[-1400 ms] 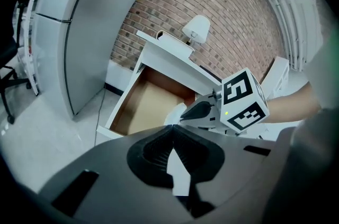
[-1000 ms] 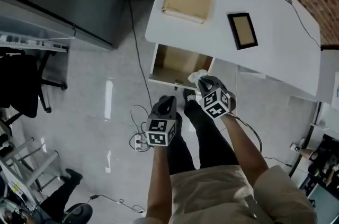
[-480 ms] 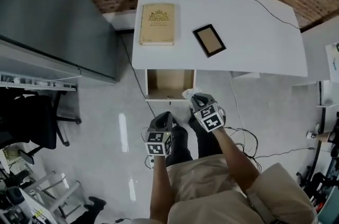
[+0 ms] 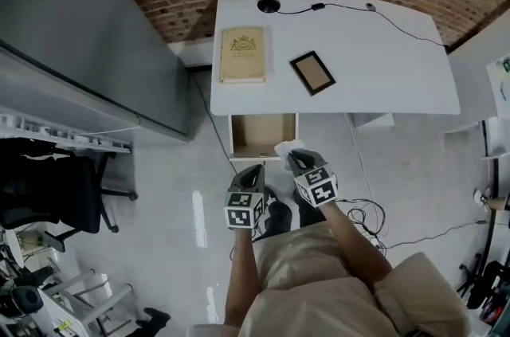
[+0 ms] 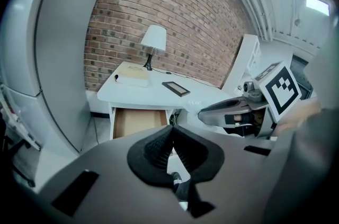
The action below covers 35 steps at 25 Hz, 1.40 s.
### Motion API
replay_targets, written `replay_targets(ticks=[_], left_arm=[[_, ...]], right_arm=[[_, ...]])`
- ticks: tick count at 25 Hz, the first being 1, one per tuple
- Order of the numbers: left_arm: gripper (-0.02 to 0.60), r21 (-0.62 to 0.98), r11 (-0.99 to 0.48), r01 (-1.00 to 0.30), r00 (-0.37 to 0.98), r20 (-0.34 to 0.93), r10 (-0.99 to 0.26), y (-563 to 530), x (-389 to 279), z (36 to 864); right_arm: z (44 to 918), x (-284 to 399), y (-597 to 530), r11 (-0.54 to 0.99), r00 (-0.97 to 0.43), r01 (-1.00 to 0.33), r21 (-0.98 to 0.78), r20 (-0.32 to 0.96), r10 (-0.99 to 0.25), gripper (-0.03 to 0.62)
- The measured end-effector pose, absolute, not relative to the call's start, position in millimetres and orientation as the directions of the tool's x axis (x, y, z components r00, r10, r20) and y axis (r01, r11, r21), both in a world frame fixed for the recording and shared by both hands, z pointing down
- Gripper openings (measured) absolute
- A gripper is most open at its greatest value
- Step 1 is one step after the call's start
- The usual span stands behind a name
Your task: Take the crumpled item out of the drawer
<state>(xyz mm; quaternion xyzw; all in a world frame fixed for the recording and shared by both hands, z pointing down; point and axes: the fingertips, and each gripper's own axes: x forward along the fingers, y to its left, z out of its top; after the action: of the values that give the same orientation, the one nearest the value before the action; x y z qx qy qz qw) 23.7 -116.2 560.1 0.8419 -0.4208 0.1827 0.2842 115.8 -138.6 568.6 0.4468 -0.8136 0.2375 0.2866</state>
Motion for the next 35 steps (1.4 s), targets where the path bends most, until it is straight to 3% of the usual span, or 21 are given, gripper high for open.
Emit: replay_targets(ticks=[10, 19, 35], left_arm=[[0.015, 0.246, -0.447, -0.86, 0.505, 0.537, -0.675, -118, 3, 529], [0.017, 0.243, -0.465, -0.851, 0.517, 0.537, -0.667, -128, 7, 533], [0.017, 0.221, -0.49, -0.843, 0.522, 0.554, -0.648, -135, 5, 540]], right_arm=[[538, 106, -153, 0.495, -0.493, -0.85, -0.182, 0.607, -0.623, 0.052], [536, 101, -158, 0.556, -0.562, -0.804, -0.21, 0.572, -0.597, 0.052], [540, 96, -166, 0.556, -0.562, -0.804, -0.21, 0.572, -0.597, 0.052]])
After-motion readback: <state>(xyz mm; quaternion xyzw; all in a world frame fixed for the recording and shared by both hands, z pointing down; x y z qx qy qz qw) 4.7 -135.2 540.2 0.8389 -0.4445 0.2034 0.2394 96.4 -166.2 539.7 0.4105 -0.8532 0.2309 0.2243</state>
